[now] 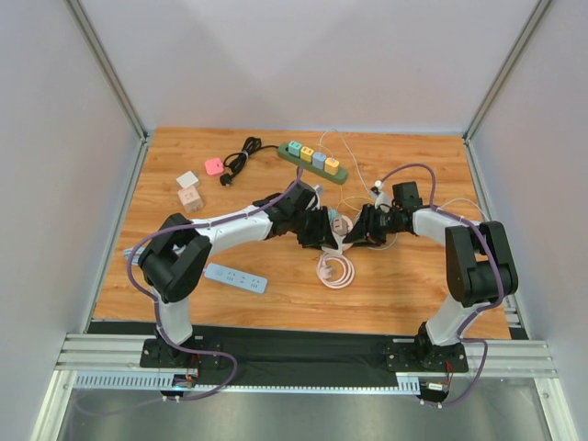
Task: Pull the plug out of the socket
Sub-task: Remove the plug from the socket.
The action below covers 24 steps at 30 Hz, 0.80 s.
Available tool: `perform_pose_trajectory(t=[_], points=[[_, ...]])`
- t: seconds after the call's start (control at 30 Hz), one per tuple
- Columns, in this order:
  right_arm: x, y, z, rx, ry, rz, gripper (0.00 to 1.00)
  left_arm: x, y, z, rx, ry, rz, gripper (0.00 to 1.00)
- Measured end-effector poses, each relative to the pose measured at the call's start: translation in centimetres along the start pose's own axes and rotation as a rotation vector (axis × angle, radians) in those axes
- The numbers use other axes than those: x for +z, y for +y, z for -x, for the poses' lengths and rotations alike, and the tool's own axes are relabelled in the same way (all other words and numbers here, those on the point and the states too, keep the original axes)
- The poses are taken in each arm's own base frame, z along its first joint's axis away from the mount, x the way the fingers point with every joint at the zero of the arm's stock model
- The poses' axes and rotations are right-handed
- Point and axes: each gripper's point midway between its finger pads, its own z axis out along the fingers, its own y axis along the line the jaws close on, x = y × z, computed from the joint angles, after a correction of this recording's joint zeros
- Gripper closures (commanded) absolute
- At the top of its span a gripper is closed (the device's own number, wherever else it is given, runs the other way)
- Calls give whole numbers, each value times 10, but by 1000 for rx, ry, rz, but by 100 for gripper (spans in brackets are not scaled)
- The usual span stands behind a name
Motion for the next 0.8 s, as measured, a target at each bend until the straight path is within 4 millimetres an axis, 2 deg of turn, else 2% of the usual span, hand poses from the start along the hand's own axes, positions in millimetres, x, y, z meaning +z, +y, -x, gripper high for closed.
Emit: perform_pose_trajectory(t=[0.23, 0.47, 0.8], points=[[0, 0, -2, 4, 7, -1, 100, -2, 4, 1, 51, 19, -3, 100], [1, -1, 1, -8, -5, -7, 100, 1, 4, 1, -73, -61, -34, 100], [0, -3, 3, -10, -13, -7, 100, 1, 2, 4, -102, -66, -75, 100]])
